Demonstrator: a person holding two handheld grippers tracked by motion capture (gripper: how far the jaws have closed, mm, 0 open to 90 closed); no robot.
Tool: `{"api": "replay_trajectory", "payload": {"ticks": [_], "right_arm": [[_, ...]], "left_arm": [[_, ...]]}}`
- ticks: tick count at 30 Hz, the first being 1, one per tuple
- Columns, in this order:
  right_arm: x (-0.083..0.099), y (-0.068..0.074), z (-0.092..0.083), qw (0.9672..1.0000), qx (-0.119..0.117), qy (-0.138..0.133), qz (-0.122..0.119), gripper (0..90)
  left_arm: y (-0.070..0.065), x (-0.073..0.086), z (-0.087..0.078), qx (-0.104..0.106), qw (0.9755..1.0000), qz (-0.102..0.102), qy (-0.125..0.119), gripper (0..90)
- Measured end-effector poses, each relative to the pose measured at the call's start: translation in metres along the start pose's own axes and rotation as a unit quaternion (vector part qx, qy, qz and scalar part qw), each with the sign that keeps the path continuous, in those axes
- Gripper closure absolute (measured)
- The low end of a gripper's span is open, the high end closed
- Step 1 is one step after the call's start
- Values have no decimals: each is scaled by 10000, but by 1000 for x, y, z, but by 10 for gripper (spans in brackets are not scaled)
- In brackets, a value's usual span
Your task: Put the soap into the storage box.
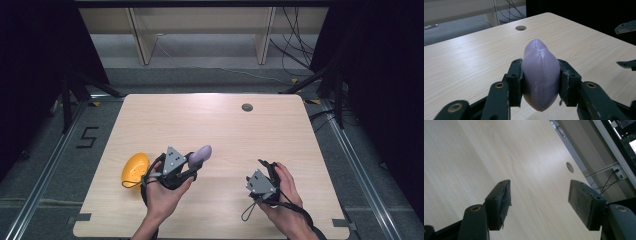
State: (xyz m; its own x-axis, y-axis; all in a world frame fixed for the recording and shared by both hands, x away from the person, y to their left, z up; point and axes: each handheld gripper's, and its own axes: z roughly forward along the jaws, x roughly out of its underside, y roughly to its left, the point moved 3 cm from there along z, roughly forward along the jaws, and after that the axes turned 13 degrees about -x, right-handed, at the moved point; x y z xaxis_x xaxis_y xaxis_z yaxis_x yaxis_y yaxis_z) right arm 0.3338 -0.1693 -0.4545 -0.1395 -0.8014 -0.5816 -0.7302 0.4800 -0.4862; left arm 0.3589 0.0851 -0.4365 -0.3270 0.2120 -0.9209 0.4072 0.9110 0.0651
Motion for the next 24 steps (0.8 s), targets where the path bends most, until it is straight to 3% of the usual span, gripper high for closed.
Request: {"api": "replay_trajectory", "payload": {"ticks": [11, 12, 24], "right_arm": [[0, -1, 1, 10000, 8, -14, -43, 353], [0, 0, 1, 10000, -19, -6, 42, 353], [0, 0, 1, 10000, -13, -11, 55, 353]], "left_arm": [[9, 5, -8, -262, 9996, -73, -86, 590], [10, 6, -8, -259, 9995, -85, -130, 590], [15, 6, -15, -350, 9992, -84, -189, 590]]}}
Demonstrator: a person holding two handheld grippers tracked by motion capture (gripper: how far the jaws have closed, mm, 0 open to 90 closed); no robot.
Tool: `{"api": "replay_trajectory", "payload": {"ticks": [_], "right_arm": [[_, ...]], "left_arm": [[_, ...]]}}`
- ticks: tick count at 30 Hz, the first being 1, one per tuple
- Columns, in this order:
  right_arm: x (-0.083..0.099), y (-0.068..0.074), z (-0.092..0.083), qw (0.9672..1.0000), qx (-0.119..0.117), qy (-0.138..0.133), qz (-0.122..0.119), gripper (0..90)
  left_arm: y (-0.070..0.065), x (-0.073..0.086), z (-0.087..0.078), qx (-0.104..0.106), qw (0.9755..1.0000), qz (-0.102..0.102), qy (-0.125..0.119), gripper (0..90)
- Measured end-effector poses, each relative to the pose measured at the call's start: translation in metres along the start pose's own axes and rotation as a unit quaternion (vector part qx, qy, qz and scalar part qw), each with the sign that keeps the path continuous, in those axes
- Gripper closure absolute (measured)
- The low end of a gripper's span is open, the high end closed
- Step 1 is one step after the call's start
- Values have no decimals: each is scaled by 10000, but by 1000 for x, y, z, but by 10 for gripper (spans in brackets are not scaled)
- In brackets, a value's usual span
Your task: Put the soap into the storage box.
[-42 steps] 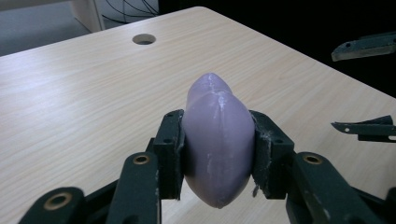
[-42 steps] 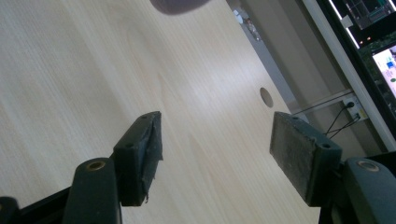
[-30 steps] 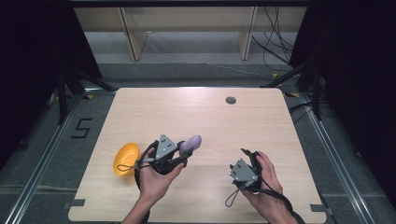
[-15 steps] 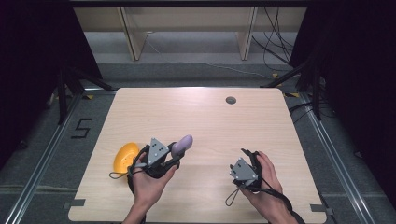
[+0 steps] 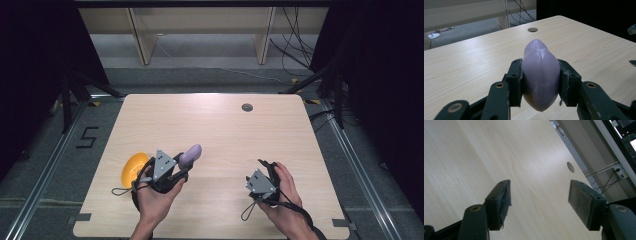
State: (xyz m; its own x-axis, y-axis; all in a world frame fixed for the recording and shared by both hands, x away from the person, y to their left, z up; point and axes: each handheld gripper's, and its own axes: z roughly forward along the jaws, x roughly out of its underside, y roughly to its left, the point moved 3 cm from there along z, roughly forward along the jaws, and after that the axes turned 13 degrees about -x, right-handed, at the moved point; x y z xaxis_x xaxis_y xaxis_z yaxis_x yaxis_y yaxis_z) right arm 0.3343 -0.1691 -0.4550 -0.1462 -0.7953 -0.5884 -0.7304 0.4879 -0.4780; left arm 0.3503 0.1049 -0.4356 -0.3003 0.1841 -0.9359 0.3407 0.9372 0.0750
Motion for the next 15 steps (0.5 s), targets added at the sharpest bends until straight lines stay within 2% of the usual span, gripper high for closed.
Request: {"api": "replay_trajectory", "payload": {"ticks": [4, 5, 7, 9, 12, 15], "right_arm": [[0, -1, 0, 10000, 23, -16, -61, 353], [0, 0, 0, 10000, -3, -11, 43, 354], [0, -1, 0, 10000, 16, -15, 15, 358], [0, 0, -1, 9999, 18, -12, 117, 361], [0, -1, -1, 10000, 9, -14, 50, 364], [0, 0, -1, 9999, 34, -16, 125, 364]], "left_arm": [[3, 0, -3, -54, 10000, -5, -2, 589], [4, 0, -4, -89, 10000, -12, -6, 590], [5, 0, -5, -105, 9999, -4, -31, 590], [7, 0, -7, -146, 9999, -4, -58, 590], [10, 0, -10, -181, 9998, -10, -93, 590], [12, 0, -12, -231, 9997, -54, -111, 590]]}}
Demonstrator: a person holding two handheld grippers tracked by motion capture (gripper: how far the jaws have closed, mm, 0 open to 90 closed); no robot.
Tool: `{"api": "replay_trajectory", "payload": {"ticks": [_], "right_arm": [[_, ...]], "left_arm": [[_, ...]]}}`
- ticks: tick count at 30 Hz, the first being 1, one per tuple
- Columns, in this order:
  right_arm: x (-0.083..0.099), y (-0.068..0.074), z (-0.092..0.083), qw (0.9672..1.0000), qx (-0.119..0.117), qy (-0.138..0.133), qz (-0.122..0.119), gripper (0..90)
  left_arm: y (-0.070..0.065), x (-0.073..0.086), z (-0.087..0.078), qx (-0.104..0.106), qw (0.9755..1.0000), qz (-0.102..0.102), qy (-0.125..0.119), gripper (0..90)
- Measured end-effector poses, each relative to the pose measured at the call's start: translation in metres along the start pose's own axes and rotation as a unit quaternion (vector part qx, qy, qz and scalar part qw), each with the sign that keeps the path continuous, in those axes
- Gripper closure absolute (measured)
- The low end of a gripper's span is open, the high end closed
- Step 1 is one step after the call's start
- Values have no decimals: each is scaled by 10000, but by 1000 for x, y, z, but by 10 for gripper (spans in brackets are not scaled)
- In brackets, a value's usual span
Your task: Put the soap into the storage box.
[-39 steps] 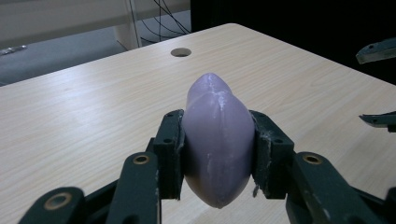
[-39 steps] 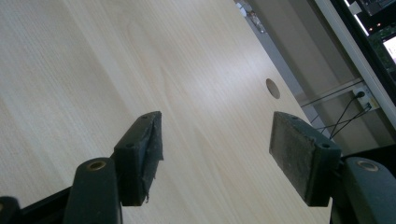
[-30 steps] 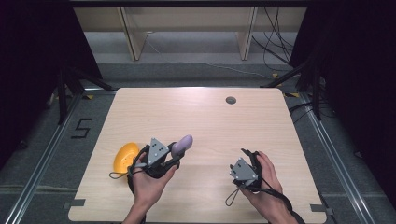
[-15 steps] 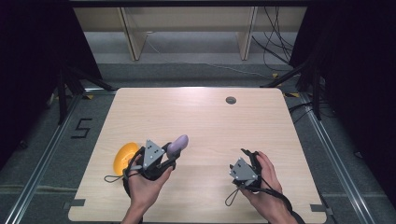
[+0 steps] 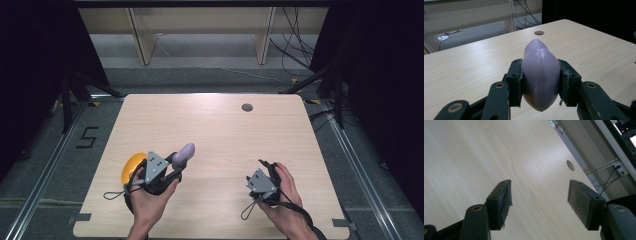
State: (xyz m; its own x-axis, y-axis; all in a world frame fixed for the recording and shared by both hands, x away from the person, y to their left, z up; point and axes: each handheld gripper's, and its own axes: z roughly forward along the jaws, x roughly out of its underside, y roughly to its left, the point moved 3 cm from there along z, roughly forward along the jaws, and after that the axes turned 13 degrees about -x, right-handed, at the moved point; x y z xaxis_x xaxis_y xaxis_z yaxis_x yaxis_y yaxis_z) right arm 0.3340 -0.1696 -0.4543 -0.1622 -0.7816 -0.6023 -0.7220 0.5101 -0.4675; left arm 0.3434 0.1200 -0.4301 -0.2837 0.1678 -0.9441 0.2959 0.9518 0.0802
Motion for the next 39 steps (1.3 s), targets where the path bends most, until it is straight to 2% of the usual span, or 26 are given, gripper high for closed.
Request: {"api": "replay_trajectory", "payload": {"ticks": [6, 7, 8, 9, 19, 20, 30, 31, 35, 36, 39], "right_arm": [[0, 0, 0, 10000, -14, 5, -8, 365], [0, 0, 0, 10000, -14, 4, -80, 365], [0, 0, 0, 9999, -11, 21, -102, 365], [0, 0, 0, 9999, -1, 21, -108, 365], [-1, 0, 0, 10000, 4, 13, -98, 364], [0, 1, 0, 10000, 6, 13, -40, 364], [-1, 1, 0, 10000, 13, -4, -53, 364], [-1, 0, 0, 9999, 13, -5, -125, 364], [-1, -1, 0, 9998, 58, 18, -169, 364], [-1, 1, 0, 10000, 11, 1, -66, 364], [-1, 1, 0, 10000, 10, 2, -66, 364]], "left_arm": [[7, 0, -5, -107, 9999, -40, -42, 590], [8, 0, -6, -127, 9999, -41, -51, 590], [8, 1, -6, -98, 9999, -124, -45, 589], [8, 1, -7, -134, 9998, -123, -31, 589], [16, 4, -12, -261, 9996, -123, -53, 590], [16, 5, -12, -269, 9995, -130, -60, 590], [23, 7, -15, -381, 9990, -227, -77, 589], [23, 7, -15, -399, 9989, -221, -74, 589], [26, 8, -16, -432, 9987, -266, -96, 589], [27, 8, -17, -454, 9986, -272, -86, 589], [29, 10, -18, -506, 9982, -306, -92, 589]]}}
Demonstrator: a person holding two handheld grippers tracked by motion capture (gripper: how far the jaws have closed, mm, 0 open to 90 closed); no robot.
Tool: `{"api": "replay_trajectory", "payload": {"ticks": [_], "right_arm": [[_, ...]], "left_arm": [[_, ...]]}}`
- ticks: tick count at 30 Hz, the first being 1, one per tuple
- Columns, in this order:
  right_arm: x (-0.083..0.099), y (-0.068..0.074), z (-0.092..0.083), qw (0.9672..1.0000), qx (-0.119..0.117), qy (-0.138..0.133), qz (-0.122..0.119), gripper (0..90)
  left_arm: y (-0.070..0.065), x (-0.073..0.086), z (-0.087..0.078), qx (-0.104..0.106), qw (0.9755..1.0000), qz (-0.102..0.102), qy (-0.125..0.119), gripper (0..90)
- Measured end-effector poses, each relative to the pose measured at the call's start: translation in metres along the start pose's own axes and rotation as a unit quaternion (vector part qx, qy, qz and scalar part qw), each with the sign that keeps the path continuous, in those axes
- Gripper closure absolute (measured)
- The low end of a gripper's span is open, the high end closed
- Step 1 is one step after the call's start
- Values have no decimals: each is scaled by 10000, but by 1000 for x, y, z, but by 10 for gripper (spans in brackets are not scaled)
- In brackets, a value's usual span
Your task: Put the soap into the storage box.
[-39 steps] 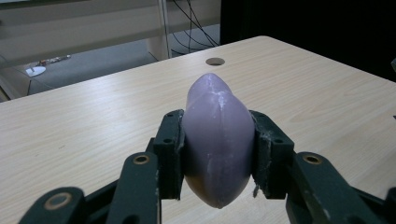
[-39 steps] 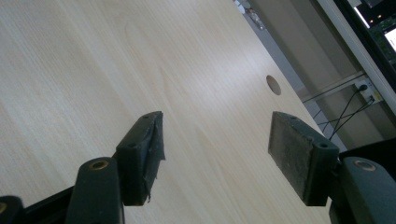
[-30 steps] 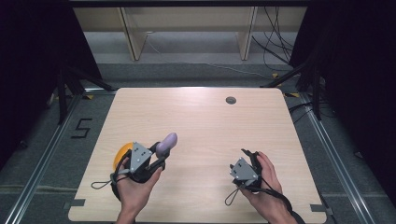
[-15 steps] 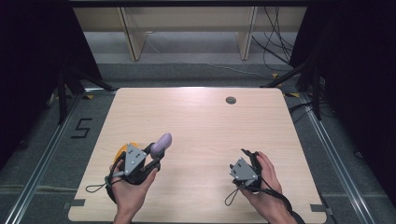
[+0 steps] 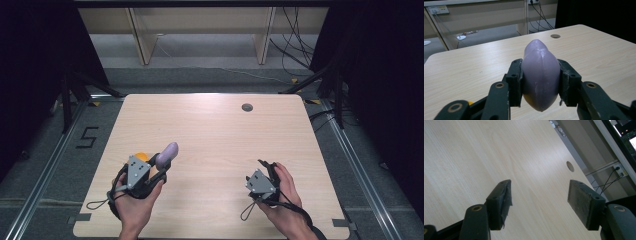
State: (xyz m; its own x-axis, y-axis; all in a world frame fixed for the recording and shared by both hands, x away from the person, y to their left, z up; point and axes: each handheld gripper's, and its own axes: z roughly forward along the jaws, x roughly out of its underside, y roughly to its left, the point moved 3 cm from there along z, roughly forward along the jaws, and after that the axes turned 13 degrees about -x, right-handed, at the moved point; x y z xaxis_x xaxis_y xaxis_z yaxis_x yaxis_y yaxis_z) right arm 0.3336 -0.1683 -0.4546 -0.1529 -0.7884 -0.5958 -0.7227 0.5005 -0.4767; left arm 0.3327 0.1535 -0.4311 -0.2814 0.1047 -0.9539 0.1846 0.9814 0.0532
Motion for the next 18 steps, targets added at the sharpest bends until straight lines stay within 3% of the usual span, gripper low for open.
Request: {"api": "replay_trajectory", "payload": {"ticks": [18], "right_arm": [[0, 0, 0, 10000, 9, -13, 6, 361]], "left_arm": [[14, 3, -2, -225, 9997, -111, -21, 589]]}}
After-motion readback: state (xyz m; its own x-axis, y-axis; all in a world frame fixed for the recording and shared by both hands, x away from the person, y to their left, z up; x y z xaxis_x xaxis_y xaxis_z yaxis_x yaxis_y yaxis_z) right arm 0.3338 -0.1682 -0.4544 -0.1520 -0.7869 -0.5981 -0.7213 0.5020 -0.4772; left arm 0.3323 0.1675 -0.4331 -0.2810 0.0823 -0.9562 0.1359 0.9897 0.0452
